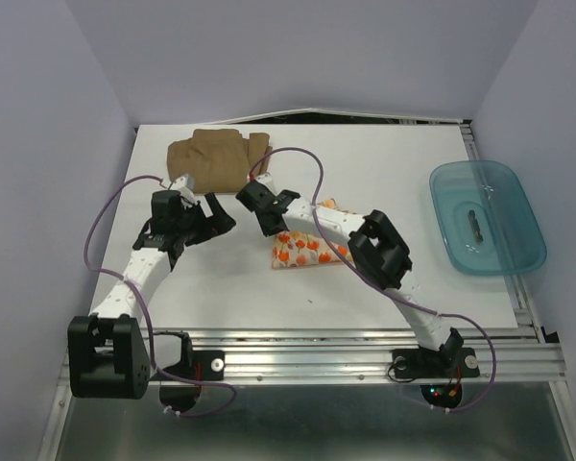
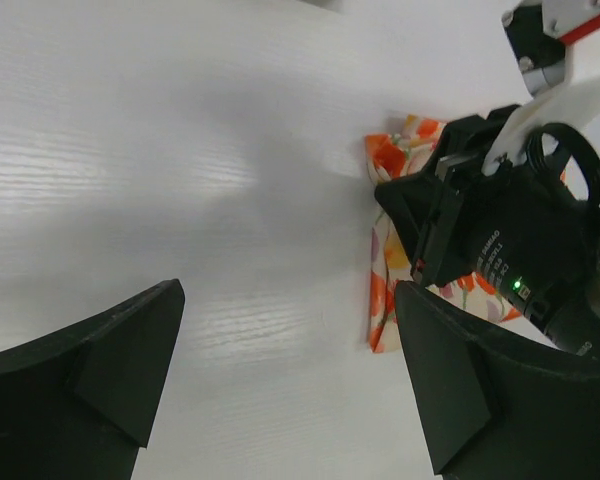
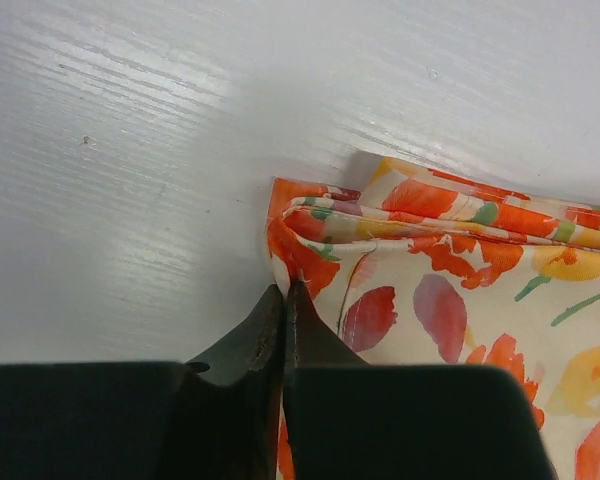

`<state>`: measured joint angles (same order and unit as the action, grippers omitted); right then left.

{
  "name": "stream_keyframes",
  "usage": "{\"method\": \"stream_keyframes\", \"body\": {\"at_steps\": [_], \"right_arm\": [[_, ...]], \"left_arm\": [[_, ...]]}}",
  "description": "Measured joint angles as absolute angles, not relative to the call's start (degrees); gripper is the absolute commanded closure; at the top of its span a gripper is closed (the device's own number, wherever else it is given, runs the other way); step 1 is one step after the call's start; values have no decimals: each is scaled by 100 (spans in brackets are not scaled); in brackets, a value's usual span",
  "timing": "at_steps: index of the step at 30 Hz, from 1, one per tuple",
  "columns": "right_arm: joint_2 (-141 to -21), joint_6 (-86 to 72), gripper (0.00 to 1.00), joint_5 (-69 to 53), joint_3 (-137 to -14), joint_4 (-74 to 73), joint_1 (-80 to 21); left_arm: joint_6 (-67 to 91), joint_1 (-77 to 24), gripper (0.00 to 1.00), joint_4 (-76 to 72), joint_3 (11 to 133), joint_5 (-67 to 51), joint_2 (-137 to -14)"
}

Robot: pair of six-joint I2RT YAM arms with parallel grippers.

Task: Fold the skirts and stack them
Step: Neatly place the folded skirt to the corner

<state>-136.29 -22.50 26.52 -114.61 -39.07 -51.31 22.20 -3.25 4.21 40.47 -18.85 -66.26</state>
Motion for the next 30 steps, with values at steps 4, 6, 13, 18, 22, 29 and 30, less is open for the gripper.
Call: {"method": "stream_keyframes", "body": {"at_steps": [4,6,13,18,22,29,30], "right_arm": [[-13609,-2250,99,2521,-11472,-3920,-5065],[-13561,-2252,99,2370,-11476,-3948,-4995],[-13198,-2324,99,1704,-11703,-4071,-4600],[-12969,-2405,99,1352,-11959,-4060,-4399],[-12886,-2456,99,1140,-12022,-4040,-4383],[-12886,-2495,99,974,-11970,-4012,-4318],[-12884,-2502,99,969,-11926,-3988,-4309]], "left_arm": [[2246,-327,1,3,3581,-2617,-6759],[2305,-327,1,-231,3312,-2974,-6777],[2683,-668,1,-1114,3035,-3686,-7332],[2969,-1208,1,-1754,3044,-3806,-7894],[3197,-1538,2,-2270,3203,-3898,-8558],[3791,-1719,1,-3476,3242,-4219,-9072],[3883,-1721,1,-3723,3208,-4257,-9054]]}}
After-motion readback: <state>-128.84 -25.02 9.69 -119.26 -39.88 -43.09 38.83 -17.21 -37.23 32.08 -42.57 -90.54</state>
